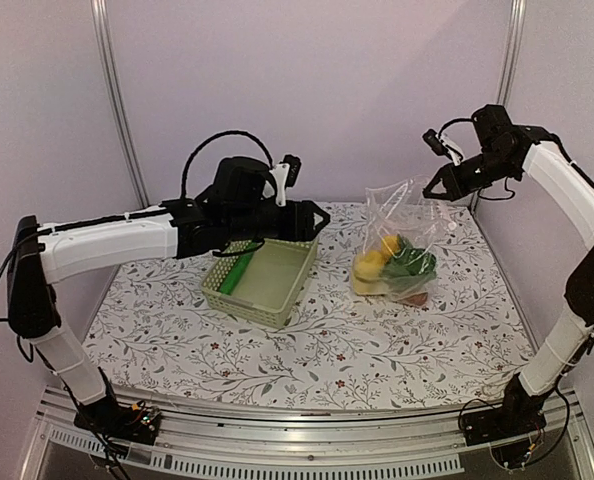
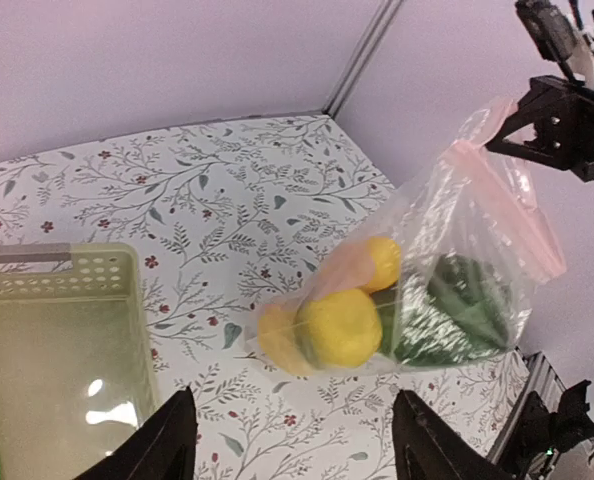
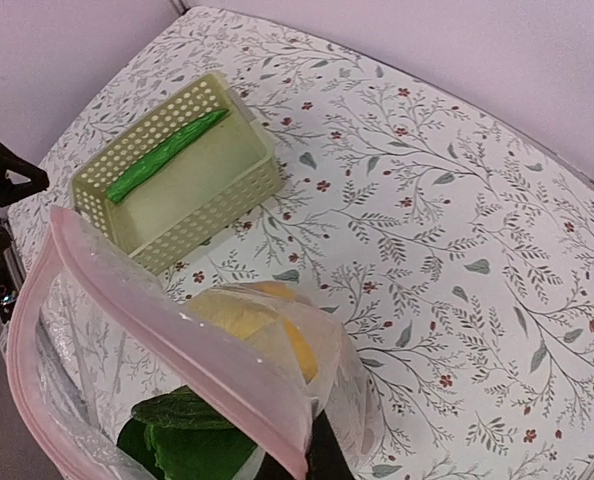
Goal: Place the food in the zip-top bag and seal the zipper
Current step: Adjust the zipper food storage bag at the center of the board.
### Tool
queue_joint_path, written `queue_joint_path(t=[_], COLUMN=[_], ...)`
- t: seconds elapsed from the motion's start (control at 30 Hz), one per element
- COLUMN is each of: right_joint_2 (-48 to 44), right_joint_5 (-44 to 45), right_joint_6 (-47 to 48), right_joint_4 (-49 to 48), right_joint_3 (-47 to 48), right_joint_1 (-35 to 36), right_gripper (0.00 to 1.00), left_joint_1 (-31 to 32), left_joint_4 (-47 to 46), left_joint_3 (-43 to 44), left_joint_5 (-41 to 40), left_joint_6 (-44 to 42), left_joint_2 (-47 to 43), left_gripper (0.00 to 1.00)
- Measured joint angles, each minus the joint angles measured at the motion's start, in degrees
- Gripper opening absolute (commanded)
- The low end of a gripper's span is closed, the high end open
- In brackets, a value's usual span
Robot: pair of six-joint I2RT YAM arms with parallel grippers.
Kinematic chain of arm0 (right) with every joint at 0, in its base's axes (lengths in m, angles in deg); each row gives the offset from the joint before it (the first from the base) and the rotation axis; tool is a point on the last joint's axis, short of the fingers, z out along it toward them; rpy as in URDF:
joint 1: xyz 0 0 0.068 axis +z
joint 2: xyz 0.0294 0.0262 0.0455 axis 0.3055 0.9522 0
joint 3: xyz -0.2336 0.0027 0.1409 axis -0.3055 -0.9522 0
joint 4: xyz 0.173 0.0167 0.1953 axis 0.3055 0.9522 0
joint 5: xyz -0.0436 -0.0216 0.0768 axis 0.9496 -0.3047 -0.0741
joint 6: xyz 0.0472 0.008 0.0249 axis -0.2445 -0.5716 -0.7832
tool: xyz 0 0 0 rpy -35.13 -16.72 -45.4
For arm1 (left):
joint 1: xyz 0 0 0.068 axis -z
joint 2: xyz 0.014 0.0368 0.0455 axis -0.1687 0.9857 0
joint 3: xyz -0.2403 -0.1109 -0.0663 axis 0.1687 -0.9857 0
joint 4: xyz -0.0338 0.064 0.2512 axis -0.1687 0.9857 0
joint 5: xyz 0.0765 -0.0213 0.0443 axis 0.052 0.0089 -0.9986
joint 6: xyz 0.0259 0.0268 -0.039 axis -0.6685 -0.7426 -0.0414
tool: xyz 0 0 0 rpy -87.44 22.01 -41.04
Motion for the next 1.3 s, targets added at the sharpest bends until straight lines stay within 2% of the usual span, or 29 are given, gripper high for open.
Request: queue_joint_path(t=[0.1, 0.23, 0.43, 0.63, 0.73, 1.1, 1.3], right_joint_2=[2.95, 5.09, 4.76, 4.39, 4.24, -5.29, -6.47], right_joint_5=[2.64, 5.92, 3.65, 2.08, 1.01, -0.85, -1.60], right_joint_6=[-1.01, -1.42, -1.64, -1.14, -0.74, 0.20, 0.63], right_joint_4=[-0.42, -2.34, -4.98, -6.43, -6.01, -5.75, -5.40], right_joint_3=[4.15, 8.13, 4.85, -9.86, -14.27, -16.28, -18.45], right_joint_1=[-5.79, -10.25, -9.11, -3.34, -1.64, -1.18, -1.16], right_gripper=[0.00, 0.00, 0.00, 0.00, 0.00, 0.00, 0.00], left_joint_1=[-5.40, -11.67, -17.35, -19.28, -19.39, -19.76, -20.87], left_joint_4=[3.69, 9.49, 15.23, 19.43, 21.05, 23.26, 24.74], left_joint_3=[-0.70, -0.90, -0.92, -0.57, 0.24, 4.92, 8.96], left_joint_5=[0.94, 1.49, 3.08, 3.96, 3.56, -1.33, -2.93], left_joint_6=[-0.94, -3.37, -6.27, -8.24, -9.22, -12.50, -13.97], left_joint_2=[-0.09, 0.68, 5.99, 12.33, 14.38, 17.84, 21.53], left_gripper=[0.66, 0.59, 0.56, 0.56, 0.56, 0.60, 0.60])
